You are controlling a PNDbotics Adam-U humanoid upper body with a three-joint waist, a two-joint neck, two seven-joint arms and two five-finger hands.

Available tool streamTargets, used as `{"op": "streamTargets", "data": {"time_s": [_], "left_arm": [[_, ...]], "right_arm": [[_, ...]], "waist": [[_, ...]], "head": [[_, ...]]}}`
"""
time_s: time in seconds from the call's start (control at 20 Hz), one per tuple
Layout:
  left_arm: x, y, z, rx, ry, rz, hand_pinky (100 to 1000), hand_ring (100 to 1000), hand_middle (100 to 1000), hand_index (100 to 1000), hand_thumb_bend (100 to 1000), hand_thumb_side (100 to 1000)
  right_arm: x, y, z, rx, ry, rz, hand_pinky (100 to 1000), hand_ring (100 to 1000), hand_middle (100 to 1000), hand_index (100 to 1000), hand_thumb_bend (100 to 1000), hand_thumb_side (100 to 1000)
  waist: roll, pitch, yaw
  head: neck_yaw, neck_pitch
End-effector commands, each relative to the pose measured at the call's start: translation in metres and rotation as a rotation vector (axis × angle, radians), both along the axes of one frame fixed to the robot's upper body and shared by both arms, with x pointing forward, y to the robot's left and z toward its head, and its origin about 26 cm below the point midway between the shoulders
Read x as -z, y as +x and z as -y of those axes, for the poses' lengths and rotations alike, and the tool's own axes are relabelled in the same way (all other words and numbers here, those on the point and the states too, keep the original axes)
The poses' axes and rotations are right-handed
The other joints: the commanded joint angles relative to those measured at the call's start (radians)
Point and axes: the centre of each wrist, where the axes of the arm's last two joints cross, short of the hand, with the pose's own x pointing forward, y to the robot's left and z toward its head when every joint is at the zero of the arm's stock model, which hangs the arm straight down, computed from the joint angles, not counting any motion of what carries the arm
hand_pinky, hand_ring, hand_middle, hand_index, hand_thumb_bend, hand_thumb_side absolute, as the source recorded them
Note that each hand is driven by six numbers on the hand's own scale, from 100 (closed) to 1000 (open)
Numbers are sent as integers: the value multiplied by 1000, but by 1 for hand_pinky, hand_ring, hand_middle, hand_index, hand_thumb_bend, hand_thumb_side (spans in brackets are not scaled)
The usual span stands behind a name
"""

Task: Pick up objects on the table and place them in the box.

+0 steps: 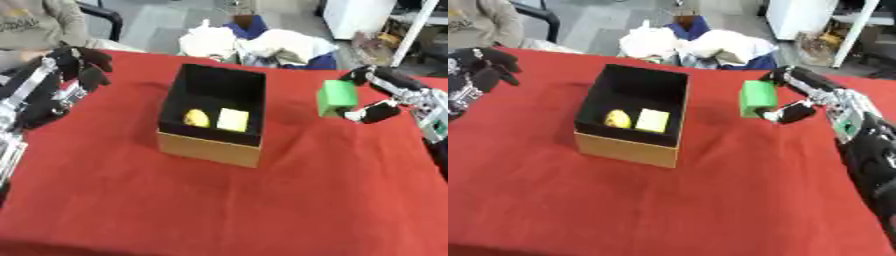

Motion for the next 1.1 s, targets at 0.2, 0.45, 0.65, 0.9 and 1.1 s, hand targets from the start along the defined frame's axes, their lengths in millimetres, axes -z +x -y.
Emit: {"op": "streamTargets", "data": {"time_s": [0.2,0.45,0.65,0.9,1.1], "left_arm": [[-8,-2,4,21,-13,25,692,584,613,766,389,757],[-11,-1,13,57,-42,38,684,574,605,765,395,728],[-16,-1,21,97,-64,55,682,572,602,763,402,714],[-20,-1,29,135,-82,70,683,572,601,763,405,702],[-21,-2,30,139,-94,74,682,572,601,763,404,702]], "right_arm": [[-53,9,-29,-107,40,106,761,742,400,658,269,182],[-60,16,-69,-191,54,101,761,743,412,674,257,185],[-54,18,-97,-229,48,76,761,743,417,681,250,206],[-36,19,-122,-251,-2,33,764,749,443,702,243,257],[-15,17,-132,-256,-46,-3,771,764,529,763,260,337]], "waist": [[2,-25,9],[4,-25,33],[6,-22,61],[10,-18,89],[12,-15,94]], "head": [[-2,-1],[-17,-1],[-36,-4],[-50,-10],[-48,-11]]}}
